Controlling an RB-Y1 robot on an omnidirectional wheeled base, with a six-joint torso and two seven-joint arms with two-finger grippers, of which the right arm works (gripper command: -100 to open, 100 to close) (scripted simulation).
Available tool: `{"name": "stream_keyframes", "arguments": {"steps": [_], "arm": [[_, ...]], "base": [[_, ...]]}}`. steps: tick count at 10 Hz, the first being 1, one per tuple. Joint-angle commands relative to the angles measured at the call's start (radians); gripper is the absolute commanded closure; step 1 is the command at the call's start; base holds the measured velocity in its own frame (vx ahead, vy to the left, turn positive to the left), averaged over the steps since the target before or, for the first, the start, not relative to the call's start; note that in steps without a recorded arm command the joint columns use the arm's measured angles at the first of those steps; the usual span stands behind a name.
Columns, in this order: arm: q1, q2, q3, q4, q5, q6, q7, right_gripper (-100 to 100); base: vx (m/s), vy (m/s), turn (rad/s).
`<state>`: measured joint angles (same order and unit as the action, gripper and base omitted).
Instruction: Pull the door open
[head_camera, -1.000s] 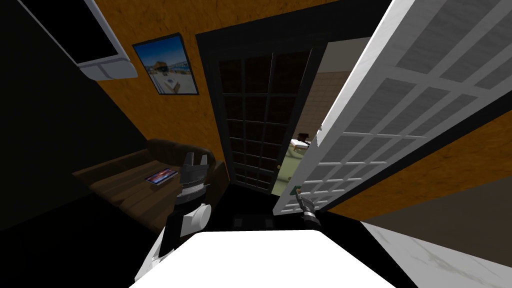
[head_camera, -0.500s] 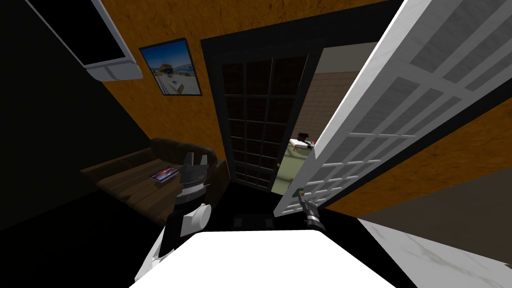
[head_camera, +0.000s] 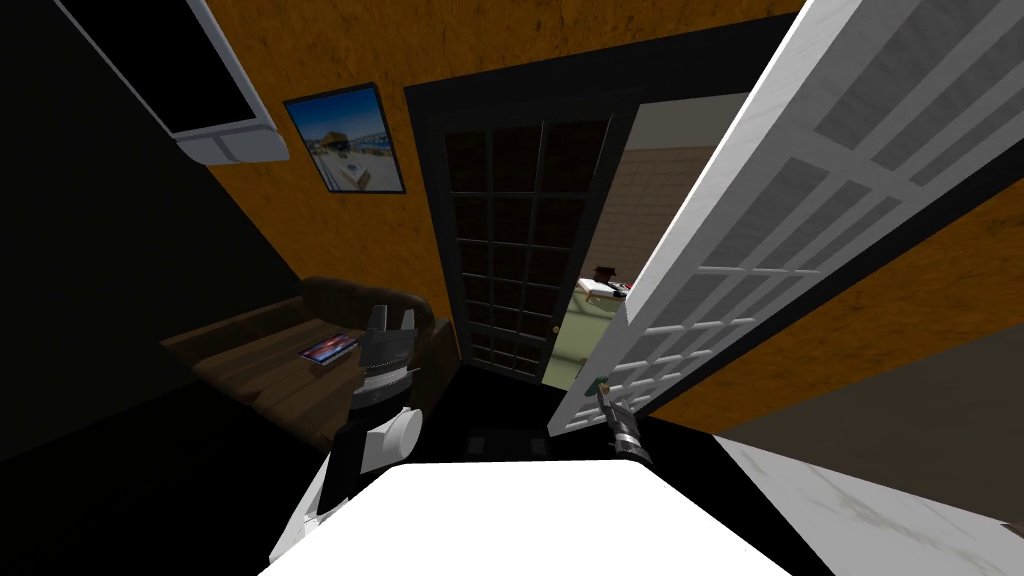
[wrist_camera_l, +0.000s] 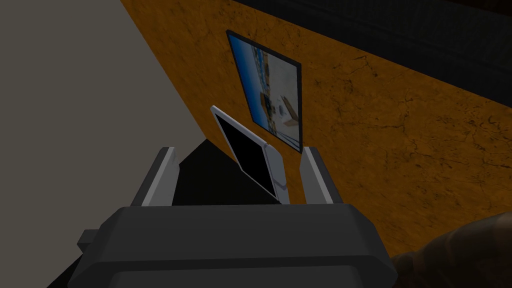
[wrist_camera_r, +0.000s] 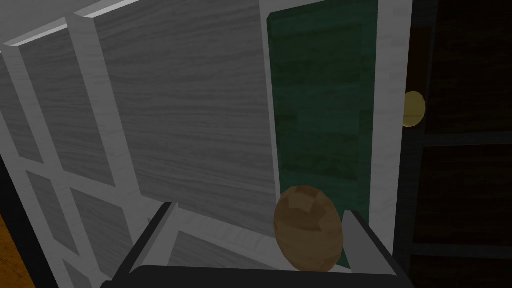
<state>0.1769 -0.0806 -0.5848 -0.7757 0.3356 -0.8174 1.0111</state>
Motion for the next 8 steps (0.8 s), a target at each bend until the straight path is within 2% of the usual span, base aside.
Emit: {"name": "stream_keyframes", "arguments": {"steps": [1, 2, 8], "arm": [[-0.008, -0.023, -0.026, 0.043, -0.012, 0.002, 0.01, 100], [0.009, -0.029, -0.027, 0.043, -0.027, 0.002, -0.03, 100], [0.03, -0.035, -0.024, 0.042, -0.049, 0.003, -0.094, 100]], "base": [[0.0, 0.0, 0.0], [-0.052, 0.0, 0.027], [-0.065, -0.002, 0.008]]}}
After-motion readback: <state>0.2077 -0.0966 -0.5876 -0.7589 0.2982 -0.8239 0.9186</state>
